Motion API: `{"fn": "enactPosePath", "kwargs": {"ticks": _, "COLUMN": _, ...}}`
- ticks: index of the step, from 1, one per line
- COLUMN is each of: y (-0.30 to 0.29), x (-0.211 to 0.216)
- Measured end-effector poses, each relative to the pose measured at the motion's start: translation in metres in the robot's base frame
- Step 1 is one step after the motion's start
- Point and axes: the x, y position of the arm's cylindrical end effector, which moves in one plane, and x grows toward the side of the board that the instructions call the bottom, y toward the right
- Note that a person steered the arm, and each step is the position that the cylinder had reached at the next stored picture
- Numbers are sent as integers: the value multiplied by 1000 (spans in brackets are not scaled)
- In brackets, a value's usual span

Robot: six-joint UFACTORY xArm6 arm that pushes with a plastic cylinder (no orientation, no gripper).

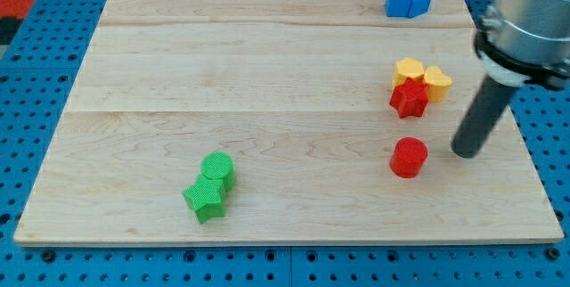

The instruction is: Slide the red circle to the red star

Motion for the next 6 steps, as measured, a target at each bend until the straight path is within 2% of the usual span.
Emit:
{"fn": "enactPosePath", "kwargs": {"ticks": 1, "y": 1, "x": 39}}
{"fn": "enactPosePath", "kwargs": {"ticks": 2, "y": -18, "x": 55}}
{"fn": "enactPosePath", "kwargs": {"ticks": 4, "y": -88, "x": 42}}
{"fn": "enactPosePath", "kwargs": {"ticks": 5, "y": -109, "x": 32}}
{"fn": "enactPosePath", "kwargs": {"ticks": 6, "y": -104, "x": 35}}
